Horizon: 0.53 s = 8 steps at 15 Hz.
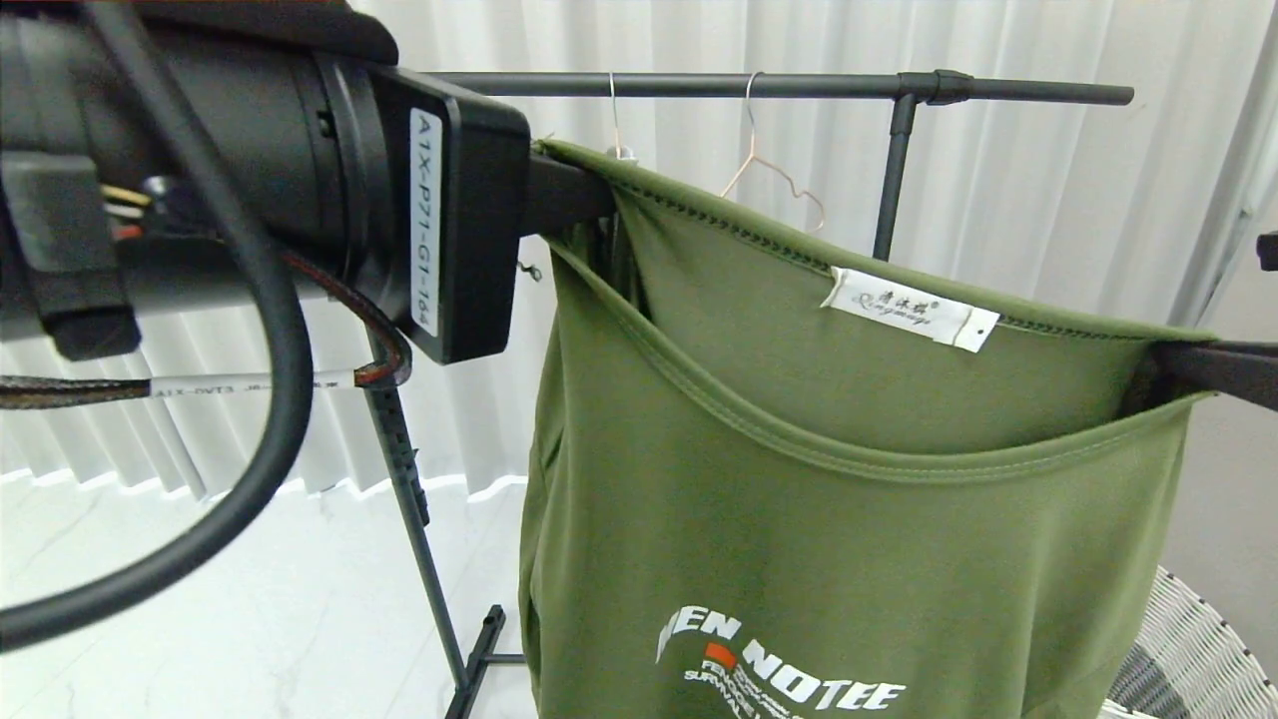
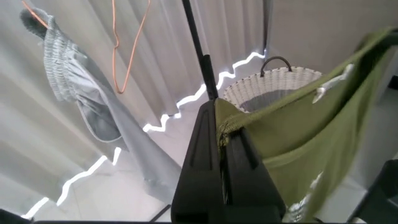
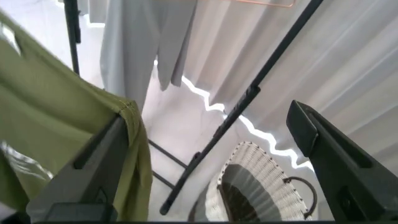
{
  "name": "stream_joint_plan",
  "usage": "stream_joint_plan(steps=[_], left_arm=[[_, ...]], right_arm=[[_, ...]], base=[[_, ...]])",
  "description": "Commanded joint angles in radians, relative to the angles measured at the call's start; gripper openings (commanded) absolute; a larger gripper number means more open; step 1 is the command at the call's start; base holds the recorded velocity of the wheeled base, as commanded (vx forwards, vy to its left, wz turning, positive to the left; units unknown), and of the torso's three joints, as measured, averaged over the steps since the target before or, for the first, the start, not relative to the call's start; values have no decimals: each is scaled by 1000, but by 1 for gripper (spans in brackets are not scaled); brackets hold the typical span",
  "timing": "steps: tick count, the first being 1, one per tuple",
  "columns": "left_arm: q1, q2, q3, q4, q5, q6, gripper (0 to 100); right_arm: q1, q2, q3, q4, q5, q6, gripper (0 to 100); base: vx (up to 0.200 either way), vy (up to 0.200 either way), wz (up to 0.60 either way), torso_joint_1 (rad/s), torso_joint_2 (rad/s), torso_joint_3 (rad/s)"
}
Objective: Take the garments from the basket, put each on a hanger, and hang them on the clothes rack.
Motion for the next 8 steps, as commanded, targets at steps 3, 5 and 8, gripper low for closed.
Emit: stream_joint_plan(steps=[3,5,8], left_arm=[[75,6,44,1,41,47,0],[73,7,61,1,78,45,0],[75,-6,77,1,116,48,0]], right_arm=[[1,-52,21,-2,90,-2,100],[-2,-72,53,-2,119,-2,100],[-124,-76,120,13,80,-2,100]], base=[[0,0,0,0,0,0],[0,0,0,0,0,0],[0,0,0,0,0,0]])
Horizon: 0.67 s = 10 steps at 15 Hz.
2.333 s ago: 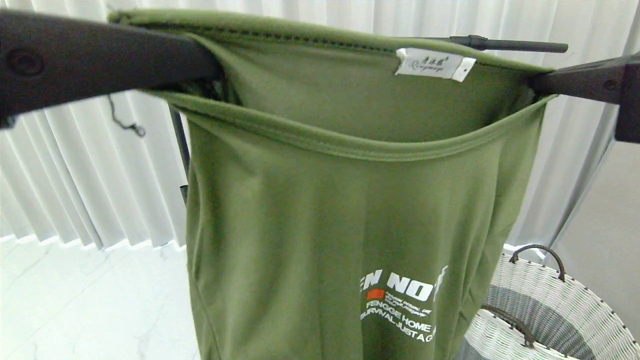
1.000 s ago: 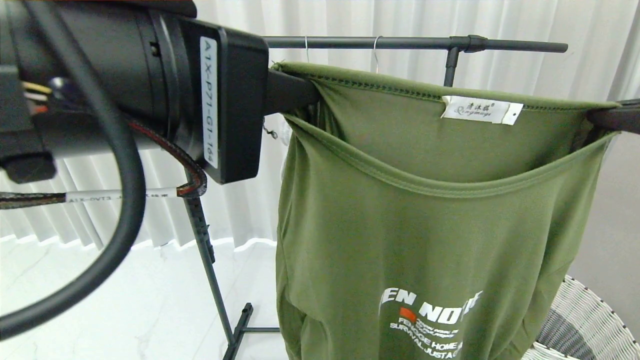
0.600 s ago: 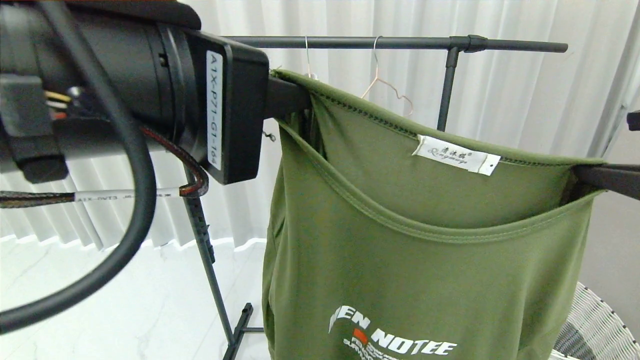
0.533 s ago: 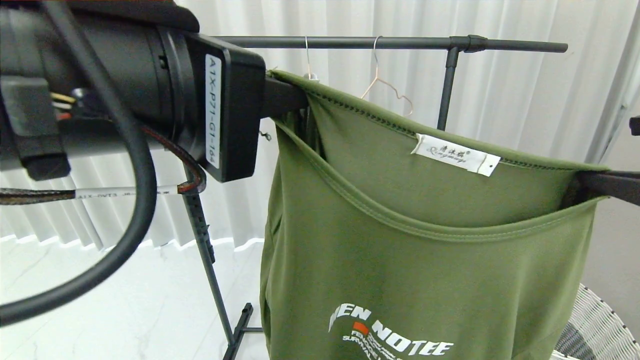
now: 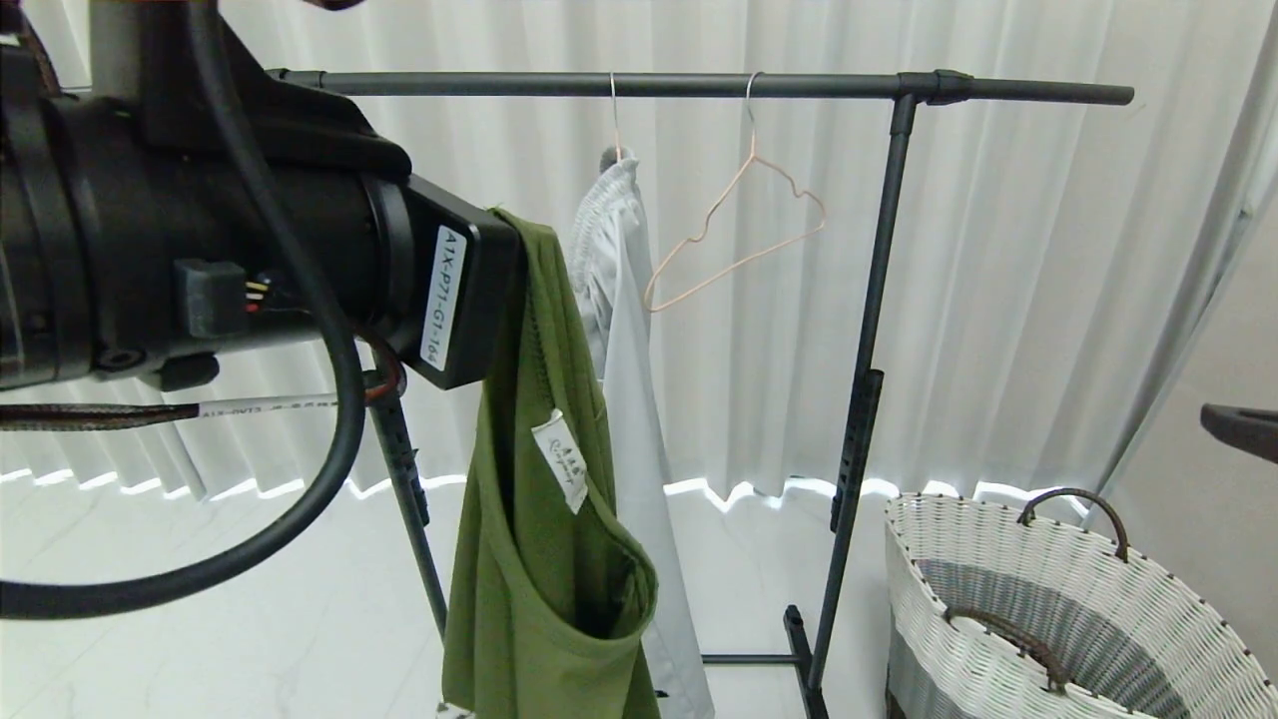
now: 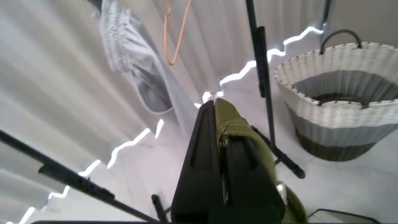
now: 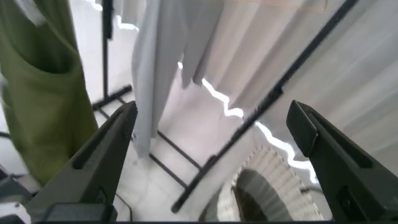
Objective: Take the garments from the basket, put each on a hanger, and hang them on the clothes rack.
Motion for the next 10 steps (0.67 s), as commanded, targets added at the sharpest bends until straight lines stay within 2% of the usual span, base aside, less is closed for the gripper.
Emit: stream_joint_plan(steps=[1,2,3,5,8,10], left_arm=[[2,-15,11,0,7,1,0],[2,-28,28,0,12,1,0],[2,-38,39,0,12,1,0],[3,-50,59,0,14,1,0],[5,-68,82,0,24,1,0],[11,-87,108,0,61,1,0]], right_arm=[[-125,5,43,27,-41,-2,100],[-260,28,72,62,-90,-19,100],[-353,29,110,61,-96,-42,100],[-486,23,196,45,-100,-94,100],[-506,-14,359,-179,-106,-137,100],[-566,-52,486,-321,-100,-260,100]], base=[[0,0,0,0,0,0],[0,0,0,0,0,0],[0,0,0,0,0,0],[0,0,0,0,0,0],[0,0,0,0,0,0],[0,0,0,0,0,0]])
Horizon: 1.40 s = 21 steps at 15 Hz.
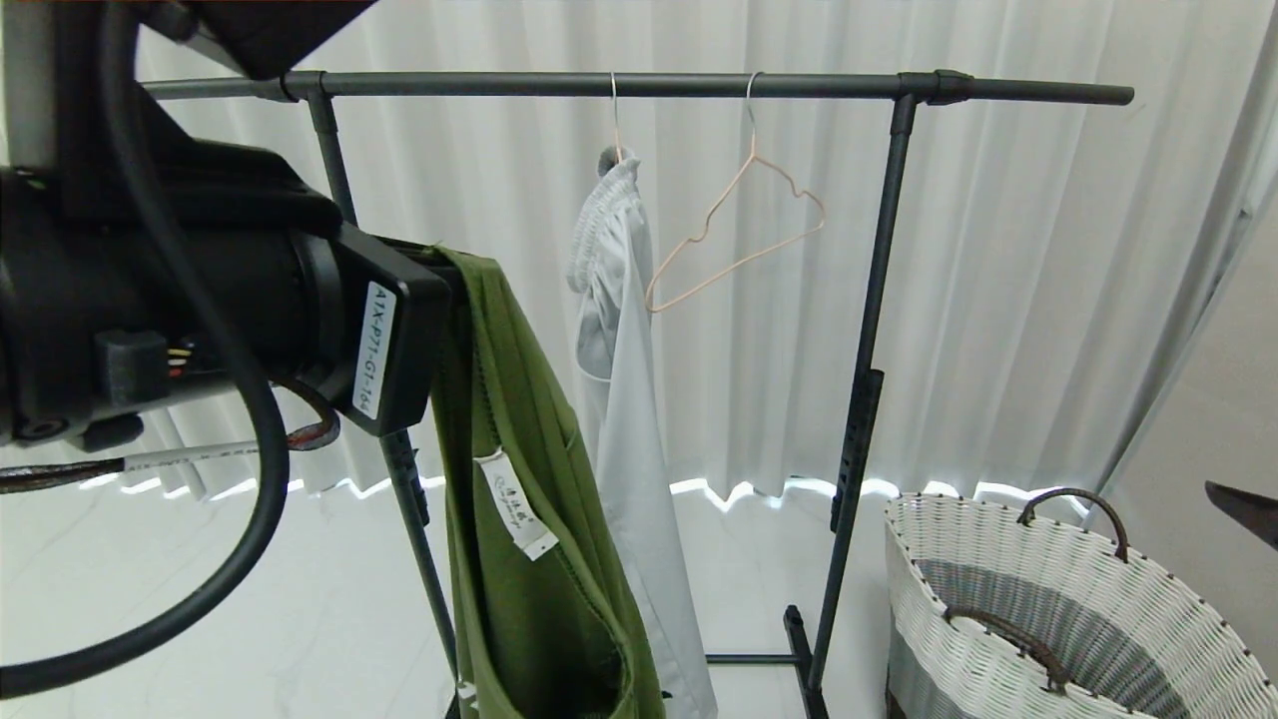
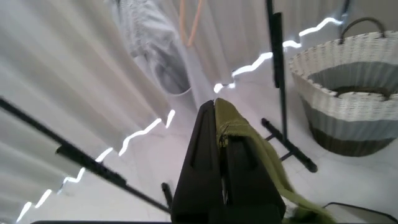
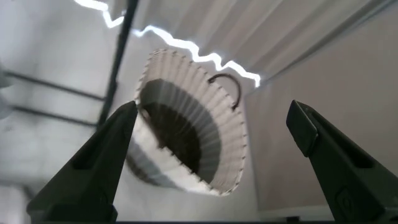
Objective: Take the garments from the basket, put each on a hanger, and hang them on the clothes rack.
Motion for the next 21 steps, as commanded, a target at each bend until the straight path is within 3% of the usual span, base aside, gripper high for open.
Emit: stream_joint_plan(steps=[1,4,6,9,11,21], left_arm=[[2,-23,19,0,4,0,0],[23,-29,25,0,4,0,0],[47,-29,25,0,4,0,0],[89,-40,54,0,2,3,0],[89,-46,82,0,2,3,0],[89,-60,126,-52,2,5,0]], right_arm=[[-53,-59,140,-107,4,-76,100],[-58,-105,269,-237,3,-129,100],[-60,-113,295,-268,4,-124,100],[-57,-111,300,-269,30,57,100],[-61,-108,300,-268,38,135,100],[-78,-106,310,-266,45,149,100]], base=[[0,0,0,0,0,0],[0,0,0,0,0,0],[0,0,0,0,0,0],[0,0,0,0,0,0],[0,0,0,71,-212,-149],[0,0,0,172,-446,-272]])
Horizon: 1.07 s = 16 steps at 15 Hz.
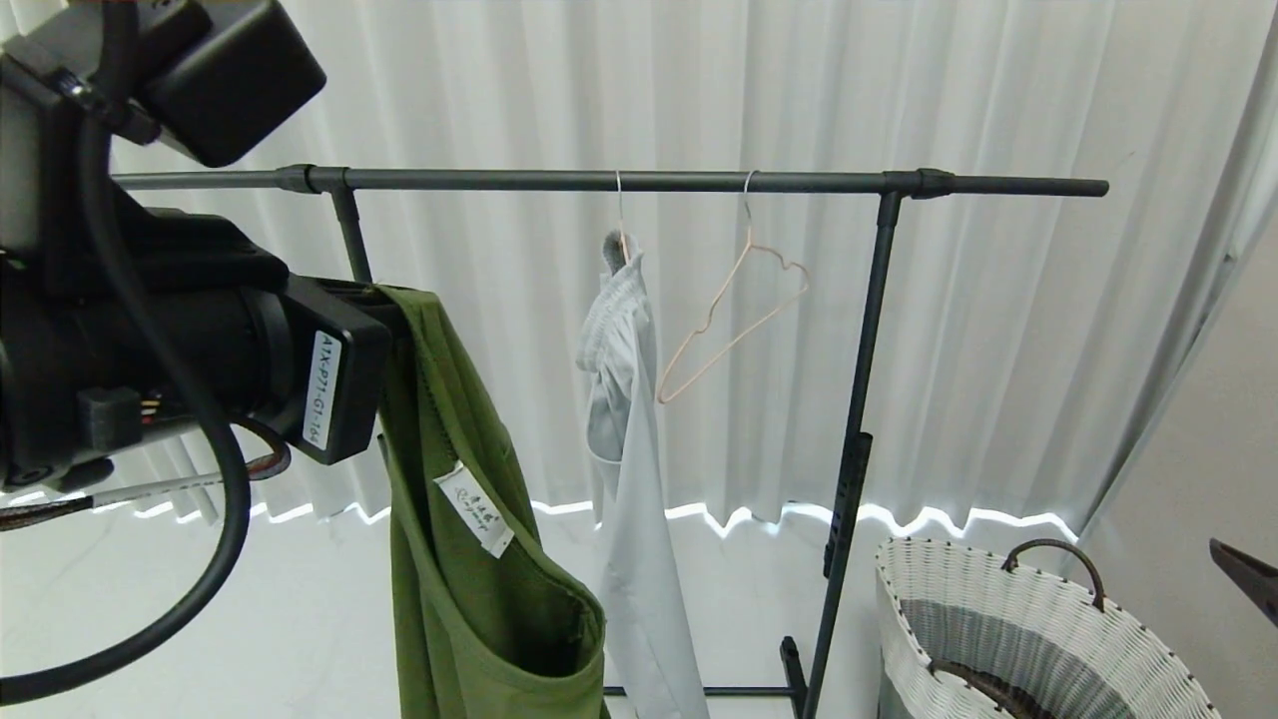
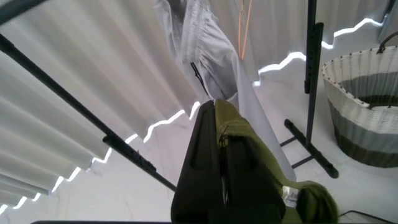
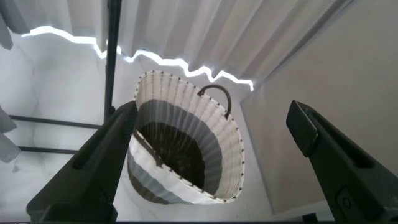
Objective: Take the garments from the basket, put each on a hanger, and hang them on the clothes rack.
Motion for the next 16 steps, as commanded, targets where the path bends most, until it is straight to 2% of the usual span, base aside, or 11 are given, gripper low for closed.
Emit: stream_joint_plan(steps=[1,12,16], left_arm=[[1,-1,1,1,0,0,0],[1,-4,11,-1,0,-3,0],[8,4,21,-1,-4,-9,0]], right_arm=[[1,4,0,0,0,-1,100],[1,-1,3,-3,0,0,100],[-26,-4,16,-5,-3,6,100]], base=[[0,0,0,212,-486,-281],[0,0,0,237,-521,-286],[0,0,0,88,-176,-100]])
